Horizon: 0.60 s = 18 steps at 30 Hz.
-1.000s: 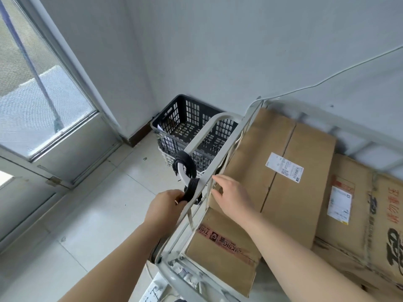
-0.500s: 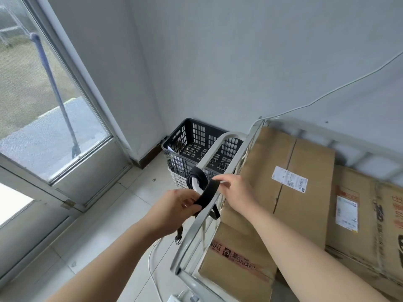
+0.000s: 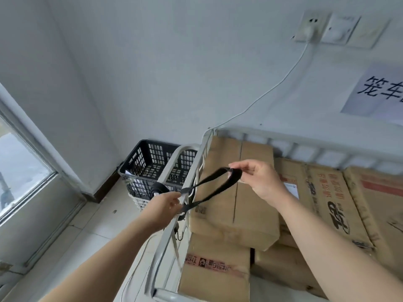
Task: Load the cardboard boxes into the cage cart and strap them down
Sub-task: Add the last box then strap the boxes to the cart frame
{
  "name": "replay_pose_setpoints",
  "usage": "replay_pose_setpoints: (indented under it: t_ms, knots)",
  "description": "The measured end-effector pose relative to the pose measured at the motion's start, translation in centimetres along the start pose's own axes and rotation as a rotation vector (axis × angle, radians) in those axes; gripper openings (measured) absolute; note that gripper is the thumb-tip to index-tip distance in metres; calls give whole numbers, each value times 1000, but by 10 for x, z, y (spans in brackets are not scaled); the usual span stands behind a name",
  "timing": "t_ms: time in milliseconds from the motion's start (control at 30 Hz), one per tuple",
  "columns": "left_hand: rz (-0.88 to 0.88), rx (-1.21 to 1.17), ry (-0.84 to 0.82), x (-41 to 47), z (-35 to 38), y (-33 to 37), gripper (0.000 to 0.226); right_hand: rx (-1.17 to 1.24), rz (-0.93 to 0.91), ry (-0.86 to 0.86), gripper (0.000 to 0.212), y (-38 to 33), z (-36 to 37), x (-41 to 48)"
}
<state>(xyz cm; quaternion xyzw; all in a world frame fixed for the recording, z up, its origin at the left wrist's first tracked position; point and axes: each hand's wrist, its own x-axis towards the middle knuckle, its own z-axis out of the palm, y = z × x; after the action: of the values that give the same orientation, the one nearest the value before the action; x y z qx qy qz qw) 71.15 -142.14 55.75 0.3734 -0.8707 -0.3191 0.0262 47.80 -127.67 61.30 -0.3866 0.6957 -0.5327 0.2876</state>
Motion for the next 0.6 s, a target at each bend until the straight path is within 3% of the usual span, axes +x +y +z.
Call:
replay_pose_setpoints:
  t_ms: [167,300,600]
  knots:
    - [14,125,-4,34,24,37,53,203,58,126,37,-6,-50,-25]
    - [32,183,-59,58,49,65,60,355,96,124,13,-8,-94,-45]
    - [-19,483,-92,77,98,116,32,378,120,223,17,10,-213,-78]
